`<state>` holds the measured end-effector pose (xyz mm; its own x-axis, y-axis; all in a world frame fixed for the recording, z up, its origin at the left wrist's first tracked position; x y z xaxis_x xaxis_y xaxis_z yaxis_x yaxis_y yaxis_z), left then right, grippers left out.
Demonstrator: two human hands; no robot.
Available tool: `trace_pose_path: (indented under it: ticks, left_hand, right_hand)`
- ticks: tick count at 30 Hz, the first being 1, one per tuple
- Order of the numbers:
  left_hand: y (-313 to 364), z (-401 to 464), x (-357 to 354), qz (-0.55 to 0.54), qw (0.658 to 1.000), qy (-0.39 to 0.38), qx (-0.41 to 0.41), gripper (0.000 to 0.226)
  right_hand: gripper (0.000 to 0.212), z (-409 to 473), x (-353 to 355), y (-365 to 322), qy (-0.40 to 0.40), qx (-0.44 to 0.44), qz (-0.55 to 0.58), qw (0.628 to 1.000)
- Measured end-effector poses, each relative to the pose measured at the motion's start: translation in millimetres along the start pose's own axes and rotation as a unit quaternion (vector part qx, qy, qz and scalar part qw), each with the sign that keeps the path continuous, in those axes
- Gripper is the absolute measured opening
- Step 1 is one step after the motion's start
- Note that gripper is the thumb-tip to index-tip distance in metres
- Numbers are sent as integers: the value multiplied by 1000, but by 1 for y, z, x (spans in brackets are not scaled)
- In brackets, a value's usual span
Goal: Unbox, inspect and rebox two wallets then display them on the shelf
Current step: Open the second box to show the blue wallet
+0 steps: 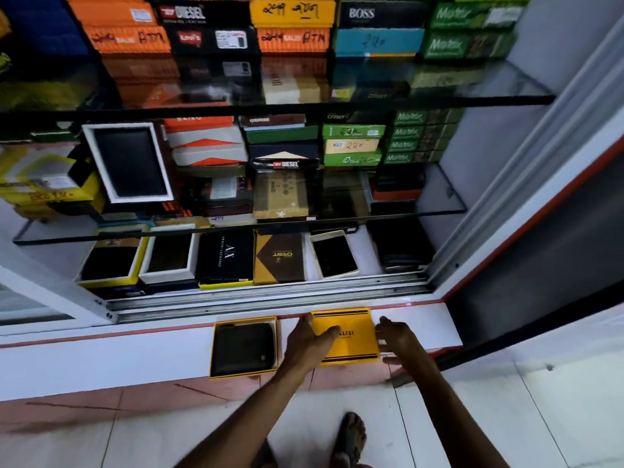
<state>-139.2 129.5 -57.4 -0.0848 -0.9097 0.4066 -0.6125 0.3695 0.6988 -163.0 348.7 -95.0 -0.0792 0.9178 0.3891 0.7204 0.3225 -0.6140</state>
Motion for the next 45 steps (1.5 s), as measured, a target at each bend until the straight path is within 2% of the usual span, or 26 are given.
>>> trace_pose_path:
  ticks: [1,5,9,14,18,20,22,24,25,28,30,32,34,39,45]
  left_hand:
    - [2,2,-3,-2,1000,2,6,85]
    - [10,5,-8,-1,999,38,3,91]
    - [9,4,-13,-5,996,81,42,136]
    - [17,-6,-19,63,987,126,72,146]
    - [17,-7,-22,53,988,125,77,126]
    - [15,-8,-22,5,992,105,74,113]
    - [15,-13,-15,-77,992,87,58,80]
    - [13,-17,0,-162,983,85,29,35]
    - [10,-19,10,-183,979,86,20,25]
    - [-8,-22,40,-215,971,102,13,37]
    - [-20,-24,59,-217,967,131,-5,27]
    - [-28,-29,73,-217,962,160,-37,18]
    - [-35,-35,81,-219,959,173,-56,22]
    - [-64,-29,62,-217,964,154,-5,28]
    - [-52,1,30,-188,968,163,21,17]
  right_hand:
    - [46,-1,1,1,-16,-11,19,1000]
    - [49,-9,-2,-4,-70,-28,69,995]
    - [47,-8,-1,-8,-96,-37,113,988]
    - [53,-6,2,-3,-130,-57,159,977]
    - [55,0,2,2,-134,-58,163,976]
    - [46,2,4,3,-116,-48,159,979]
    - [26,3,8,1,-87,-15,128,988]
    - [10,6,13,-9,-41,61,19,997]
    - [11,4,16,-15,-14,97,-54,994]
    - [23,-5,17,-35,35,178,-195,964]
    - [25,-9,17,-40,48,208,-227,950]
    - [23,-14,22,-42,59,221,-226,947]
    - [18,-19,31,-44,76,226,-200,951]
    - [12,-25,44,-48,83,233,-145,958]
    - [16,-22,27,-49,60,221,-179,957]
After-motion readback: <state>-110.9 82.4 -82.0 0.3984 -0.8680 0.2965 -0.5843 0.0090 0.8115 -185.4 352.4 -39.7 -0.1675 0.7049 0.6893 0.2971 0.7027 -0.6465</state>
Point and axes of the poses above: each hand's wrist, its own z-axis towards the middle knuckle, its own x-axis out of the back of the hand, y = z × x, the point moved 10 cm from there along z, towards the middle knuckle, and after that the axes turned 6 degrees about y, right-handed, at the moved point
